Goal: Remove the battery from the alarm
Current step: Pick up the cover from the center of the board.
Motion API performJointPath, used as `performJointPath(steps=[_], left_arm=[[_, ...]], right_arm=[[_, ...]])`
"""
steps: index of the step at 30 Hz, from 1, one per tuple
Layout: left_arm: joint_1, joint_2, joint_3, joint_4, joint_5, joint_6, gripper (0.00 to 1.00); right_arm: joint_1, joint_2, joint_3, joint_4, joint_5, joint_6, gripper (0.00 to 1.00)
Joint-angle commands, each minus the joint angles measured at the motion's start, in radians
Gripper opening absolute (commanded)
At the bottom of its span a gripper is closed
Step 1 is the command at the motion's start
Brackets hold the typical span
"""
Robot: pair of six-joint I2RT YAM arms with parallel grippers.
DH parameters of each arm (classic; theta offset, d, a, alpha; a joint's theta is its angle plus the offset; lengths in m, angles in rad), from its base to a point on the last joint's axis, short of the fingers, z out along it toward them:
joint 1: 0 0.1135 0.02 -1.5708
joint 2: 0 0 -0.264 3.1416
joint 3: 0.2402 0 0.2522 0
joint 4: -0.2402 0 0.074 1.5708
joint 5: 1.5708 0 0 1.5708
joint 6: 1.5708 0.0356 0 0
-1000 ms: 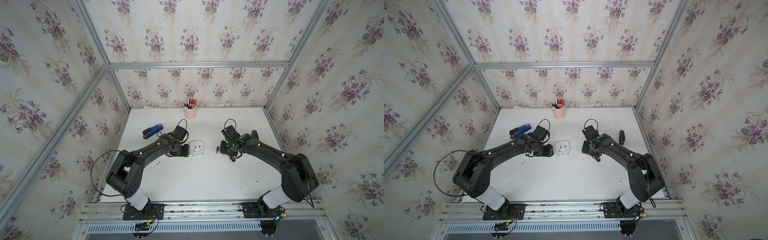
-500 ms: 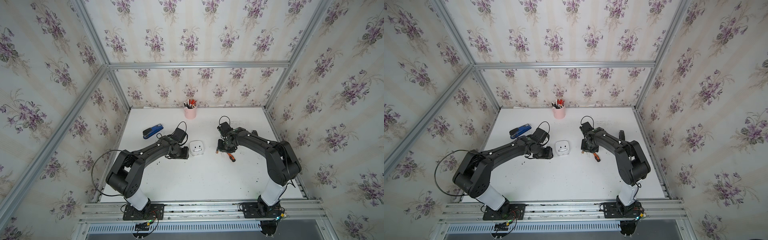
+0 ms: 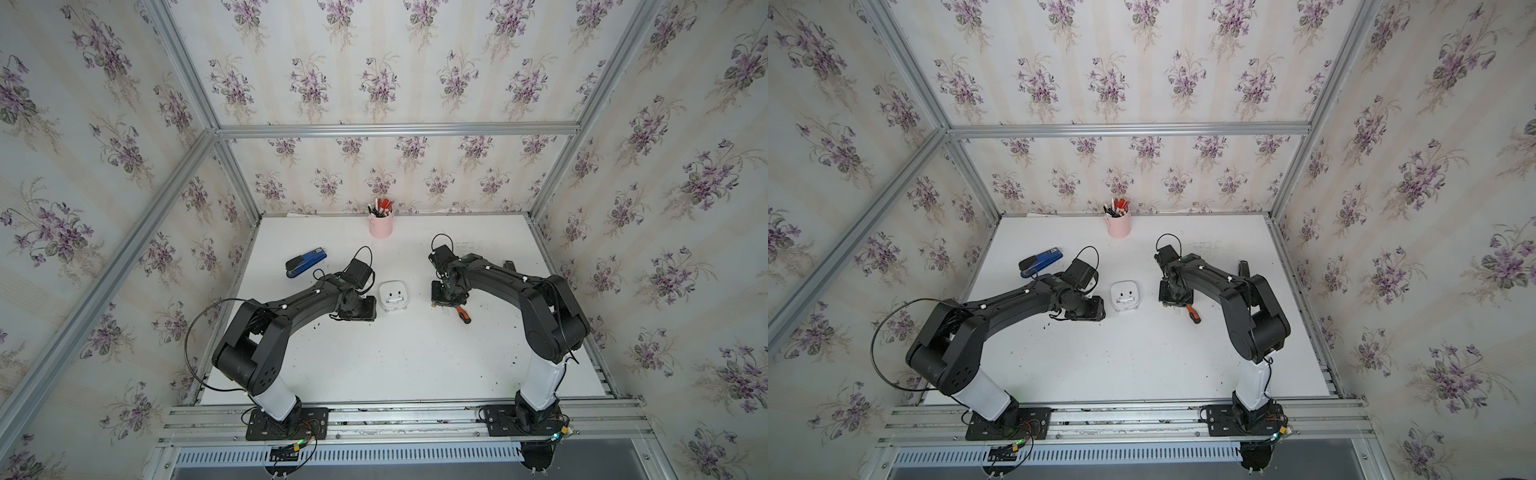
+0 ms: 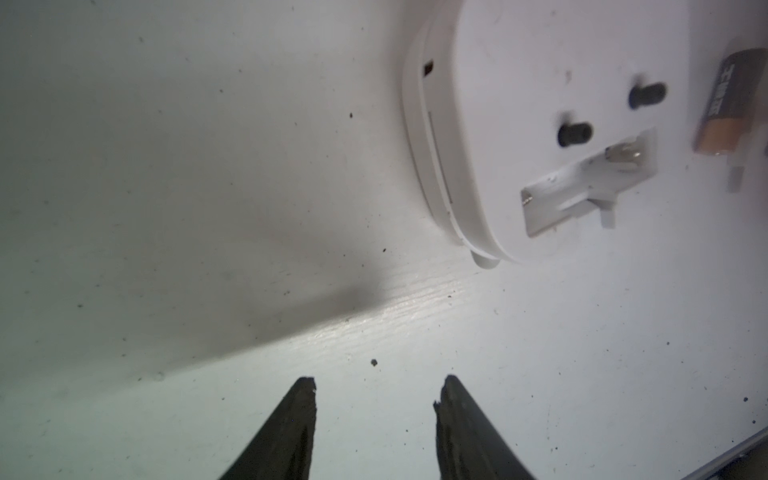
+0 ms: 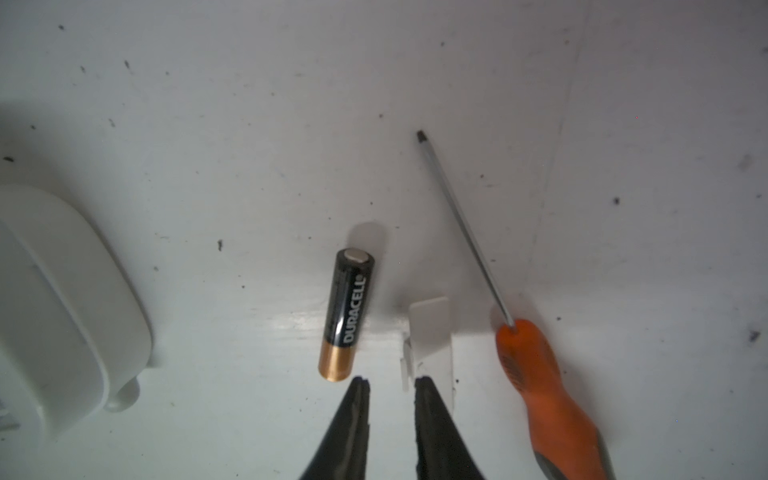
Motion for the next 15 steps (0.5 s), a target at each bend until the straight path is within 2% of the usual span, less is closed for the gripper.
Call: performJointPath(steps=[1,13,15], left_arm=[[0.003,0.004,-0.002,0.008,-0.004,0.002,0.51],[0.010,-0.003,-0.016,0.019,0.000,0.001,0.50],[0.011,-0.006,-0.020,0.017,0.000,0.001,0.50]], right_arm=[[0.001,0.008,0.018,-0.046,0.032,-0.014,0.25],[0.001,0.039,0.039,-0.058,0.033,-0.026,0.21],[0.040,0.044,0.043,-0.055,0.036,-0.027,0.21]])
